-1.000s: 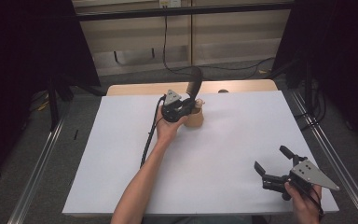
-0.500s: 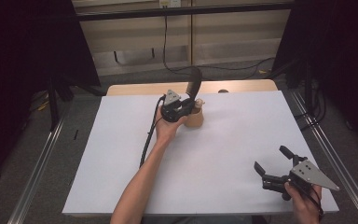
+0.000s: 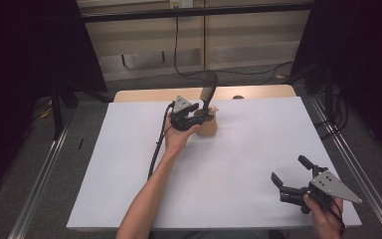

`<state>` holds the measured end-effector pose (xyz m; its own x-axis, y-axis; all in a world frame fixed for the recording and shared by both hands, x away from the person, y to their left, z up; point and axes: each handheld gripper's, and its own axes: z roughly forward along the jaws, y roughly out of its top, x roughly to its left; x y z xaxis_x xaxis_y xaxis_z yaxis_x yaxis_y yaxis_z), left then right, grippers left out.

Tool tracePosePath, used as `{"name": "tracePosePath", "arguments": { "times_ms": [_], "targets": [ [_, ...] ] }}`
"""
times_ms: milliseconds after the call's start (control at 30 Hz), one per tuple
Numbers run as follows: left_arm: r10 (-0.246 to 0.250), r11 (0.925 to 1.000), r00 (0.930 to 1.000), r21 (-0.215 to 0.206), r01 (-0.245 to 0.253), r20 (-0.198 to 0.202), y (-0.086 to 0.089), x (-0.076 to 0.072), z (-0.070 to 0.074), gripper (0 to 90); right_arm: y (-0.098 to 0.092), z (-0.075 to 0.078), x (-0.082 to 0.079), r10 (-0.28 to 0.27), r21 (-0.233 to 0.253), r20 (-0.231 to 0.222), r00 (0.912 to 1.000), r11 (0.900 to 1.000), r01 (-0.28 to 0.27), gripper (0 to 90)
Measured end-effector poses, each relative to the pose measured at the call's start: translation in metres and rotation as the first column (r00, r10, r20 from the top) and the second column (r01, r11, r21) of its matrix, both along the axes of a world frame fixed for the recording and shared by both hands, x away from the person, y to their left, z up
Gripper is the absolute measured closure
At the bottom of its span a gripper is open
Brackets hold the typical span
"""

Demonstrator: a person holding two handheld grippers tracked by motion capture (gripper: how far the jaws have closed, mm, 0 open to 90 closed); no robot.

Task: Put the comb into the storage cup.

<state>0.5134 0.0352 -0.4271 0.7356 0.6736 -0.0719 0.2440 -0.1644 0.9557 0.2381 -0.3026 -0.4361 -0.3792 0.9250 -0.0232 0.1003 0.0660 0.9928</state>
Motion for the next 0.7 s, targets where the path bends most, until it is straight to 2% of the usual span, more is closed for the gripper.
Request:
{"name": "tracePosePath", "arguments": {
  "times_ms": [67,100,200,267,333,367,433,500,633,700],
  "targets": [
    [0.010,0.9999,0.9999,-0.005,-0.010,0.004,0.000,-0.001,0.002,37.1,0.000,0.000,0.000,0.000,0.000,0.000,1.0000,1.000,0.000,0.0],
    [0.007,0.9999,1.0000,-0.008,-0.007,0.004,0.000,-0.001,0.003,35.9,0.000,0.000,0.000,0.002,0.000,0.000,1.0000,1.000,-0.002,0.0],
    [0.017,0.9998,0.9998,-0.002,-0.017,-0.007,0.001,-0.002,0.002,26.6,0.000,0.000,0.000,0.000,-0.001,0.000,1.0000,1.000,0.000,0.0],
    [0.006,0.9999,0.9998,-0.014,-0.006,-0.021,0.001,-0.002,0.002,22.8,0.000,0.000,0.000,0.000,0.000,0.001,1.0000,1.000,0.000,0.0],
    [0.019,0.9998,0.9997,0.000,-0.019,-0.017,0.002,-0.004,0.004,16.8,0.000,0.000,0.000,-0.002,-0.001,0.000,1.0000,1.000,0.002,0.0],
    [0.020,0.9997,0.9996,-0.013,-0.021,-0.020,0.003,-0.005,0.004,12.6,0.000,0.000,0.000,-0.001,-0.001,0.000,1.0000,1.000,0.001,0.0],
    [0.012,0.9999,0.9998,-0.010,-0.012,-0.018,0.004,-0.007,0.006,10.9,0.000,0.000,0.000,-0.001,-0.002,-0.001,1.0000,1.000,0.001,0.0],
    [0.013,0.9998,0.9999,0.014,-0.013,-0.010,0.004,-0.010,0.008,6.4,0.000,0.000,0.000,-0.004,-0.004,0.000,1.0000,1.000,0.004,0.0],
    [-0.009,0.9999,0.9999,0.013,0.010,-0.012,0.005,-0.014,0.011,4.3,0.000,0.000,0.000,-0.006,-0.006,-0.001,1.0000,1.000,0.006,0.0],
    [-0.040,0.9990,0.9992,0.020,0.039,0.009,0.006,-0.015,0.012,2.7,0.000,0.000,0.000,-0.006,-0.006,-0.001,1.0000,1.000,0.006,0.0]
  ]
}}
